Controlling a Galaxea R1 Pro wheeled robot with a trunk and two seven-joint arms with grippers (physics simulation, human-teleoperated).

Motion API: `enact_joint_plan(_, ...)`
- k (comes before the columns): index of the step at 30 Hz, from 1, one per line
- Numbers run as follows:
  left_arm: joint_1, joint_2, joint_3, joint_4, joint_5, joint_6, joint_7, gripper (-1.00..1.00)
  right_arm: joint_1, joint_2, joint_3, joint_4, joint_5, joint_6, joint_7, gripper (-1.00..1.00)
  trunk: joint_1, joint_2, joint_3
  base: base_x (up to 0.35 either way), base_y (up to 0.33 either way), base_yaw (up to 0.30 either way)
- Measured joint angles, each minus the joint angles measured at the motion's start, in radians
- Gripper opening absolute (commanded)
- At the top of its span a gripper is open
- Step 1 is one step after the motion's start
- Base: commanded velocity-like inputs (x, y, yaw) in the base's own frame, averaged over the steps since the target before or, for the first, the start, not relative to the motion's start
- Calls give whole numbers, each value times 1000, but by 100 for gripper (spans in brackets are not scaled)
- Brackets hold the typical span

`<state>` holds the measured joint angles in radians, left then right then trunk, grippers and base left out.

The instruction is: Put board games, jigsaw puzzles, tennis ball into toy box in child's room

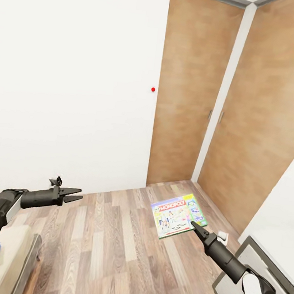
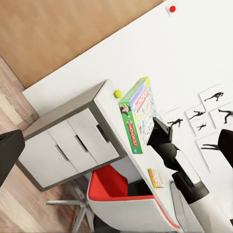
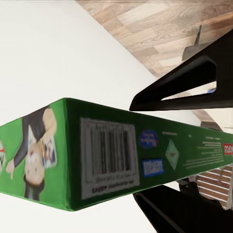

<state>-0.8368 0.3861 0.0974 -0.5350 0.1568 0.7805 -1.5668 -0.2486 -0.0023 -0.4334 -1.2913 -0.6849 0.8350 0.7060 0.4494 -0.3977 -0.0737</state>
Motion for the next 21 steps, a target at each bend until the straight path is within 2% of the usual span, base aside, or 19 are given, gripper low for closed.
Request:
enact_joint_plan(12,0,-2,-2,0,0,0,0,100,0,-1,-23,16,2,1,0,-100,0,0,0,-13,10,-280)
enact_joint_plan(21,0,-2,-1,0,0,0,0,100,0,0,-25,24,0,1,0,-100,0,0,0,-41,56,-280)
